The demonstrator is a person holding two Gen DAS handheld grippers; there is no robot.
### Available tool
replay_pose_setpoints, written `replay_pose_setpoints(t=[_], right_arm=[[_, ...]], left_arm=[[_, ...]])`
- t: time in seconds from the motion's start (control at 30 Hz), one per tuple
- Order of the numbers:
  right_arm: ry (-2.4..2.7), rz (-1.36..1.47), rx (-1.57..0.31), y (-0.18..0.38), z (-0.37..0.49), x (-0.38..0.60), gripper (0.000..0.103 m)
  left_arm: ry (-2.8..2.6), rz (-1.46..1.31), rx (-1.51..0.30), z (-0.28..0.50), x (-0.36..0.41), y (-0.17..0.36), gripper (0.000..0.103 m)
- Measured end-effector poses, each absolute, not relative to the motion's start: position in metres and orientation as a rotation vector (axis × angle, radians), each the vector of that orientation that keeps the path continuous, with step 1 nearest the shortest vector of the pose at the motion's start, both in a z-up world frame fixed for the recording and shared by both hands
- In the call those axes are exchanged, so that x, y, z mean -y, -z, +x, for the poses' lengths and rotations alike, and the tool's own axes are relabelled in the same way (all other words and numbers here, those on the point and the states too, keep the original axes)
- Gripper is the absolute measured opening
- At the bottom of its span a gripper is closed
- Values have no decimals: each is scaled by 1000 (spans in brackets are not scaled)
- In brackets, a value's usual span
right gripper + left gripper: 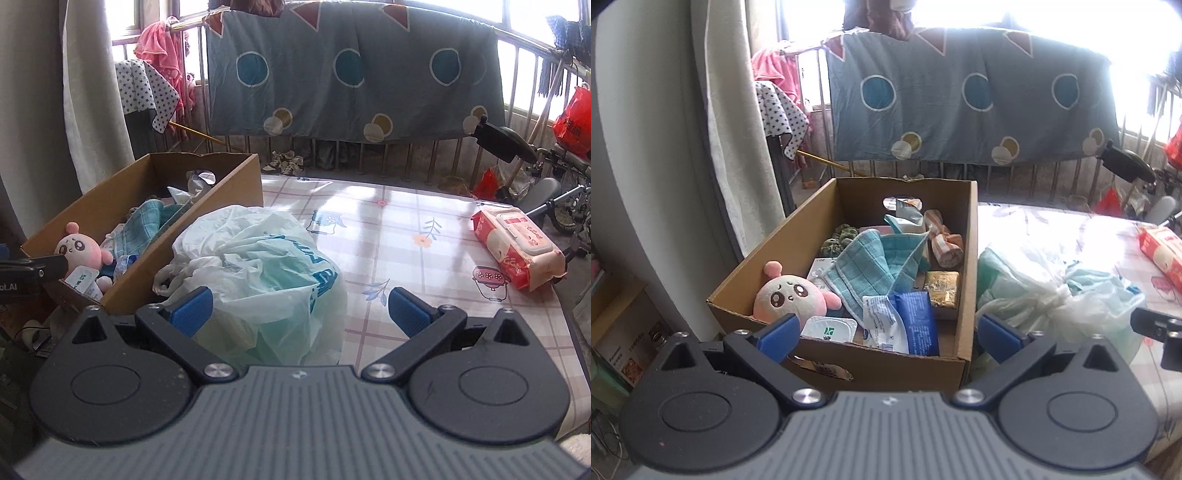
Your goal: Organize soft objects
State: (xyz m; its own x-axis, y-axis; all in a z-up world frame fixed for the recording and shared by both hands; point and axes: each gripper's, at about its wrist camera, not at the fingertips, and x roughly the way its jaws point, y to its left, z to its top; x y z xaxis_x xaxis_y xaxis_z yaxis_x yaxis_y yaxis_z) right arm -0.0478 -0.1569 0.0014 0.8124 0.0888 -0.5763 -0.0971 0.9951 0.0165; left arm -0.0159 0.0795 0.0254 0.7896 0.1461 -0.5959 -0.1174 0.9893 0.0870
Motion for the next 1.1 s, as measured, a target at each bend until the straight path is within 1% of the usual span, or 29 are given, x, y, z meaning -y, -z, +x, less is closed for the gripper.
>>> replay_pose_setpoints(t=[0.27, 0.7, 1.1], right_arm=[[-119, 29, -652, 7, -54, 153, 102], [-115, 55, -719, 15, -62, 144, 102], [-77, 52, -719, 13, -68, 145, 102]], left_arm=[[-96, 67, -702, -11, -74, -22, 103], [-58, 125, -730, -7, -68, -19, 103], [-56, 117, -772, -4, -71, -14, 103]])
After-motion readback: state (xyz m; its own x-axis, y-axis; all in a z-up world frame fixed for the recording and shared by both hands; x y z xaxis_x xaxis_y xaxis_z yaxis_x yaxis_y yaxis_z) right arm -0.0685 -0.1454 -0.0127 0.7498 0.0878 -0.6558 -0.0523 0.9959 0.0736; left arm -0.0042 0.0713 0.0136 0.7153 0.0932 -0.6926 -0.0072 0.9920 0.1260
